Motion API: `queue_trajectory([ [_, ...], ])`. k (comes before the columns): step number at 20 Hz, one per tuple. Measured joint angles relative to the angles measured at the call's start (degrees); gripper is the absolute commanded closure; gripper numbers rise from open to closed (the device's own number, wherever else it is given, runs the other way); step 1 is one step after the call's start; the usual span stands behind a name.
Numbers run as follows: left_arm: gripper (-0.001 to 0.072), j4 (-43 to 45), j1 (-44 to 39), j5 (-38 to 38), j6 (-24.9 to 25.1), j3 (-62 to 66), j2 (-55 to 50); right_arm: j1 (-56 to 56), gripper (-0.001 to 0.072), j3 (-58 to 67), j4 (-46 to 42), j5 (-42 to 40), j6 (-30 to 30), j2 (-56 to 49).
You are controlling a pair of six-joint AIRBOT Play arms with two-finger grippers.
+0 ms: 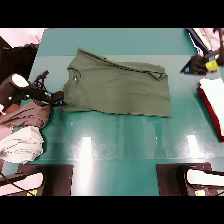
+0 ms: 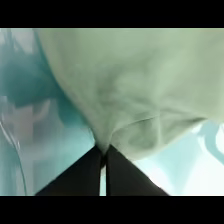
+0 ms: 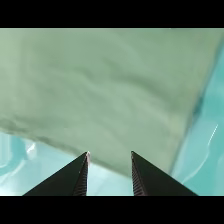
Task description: Fold the shirts.
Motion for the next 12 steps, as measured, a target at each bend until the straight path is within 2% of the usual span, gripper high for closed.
queue_trajectory([
  [2, 0.0683, -0.02, 0.0, 0.13, 0.76, 0.55, 2.14, -2.47, 0.0239, -10.29, 0.13, -2.29, -0.13, 2.05],
  [7, 0.0683, -0.11, 0.0, -0.02, 1.42, 1.07, 4.37, -6.56, 0.0243, -31.82, 0.79, -9.81, -2.08, 4.13],
  [8, 0.0683, -0.11, 0.0, -0.09, 1.51, 1.09, 4.5, -6.88, 0.0267, -34.53, 1.51, -11.47, -2.64, 4.31],
  [12, 0.0683, -0.15, 0.0, -0.61, 1.6, 1.16, 4.79, -7.39, 0.0275, -41.9, 6.4, -17.07, -4.74, 4.55],
])
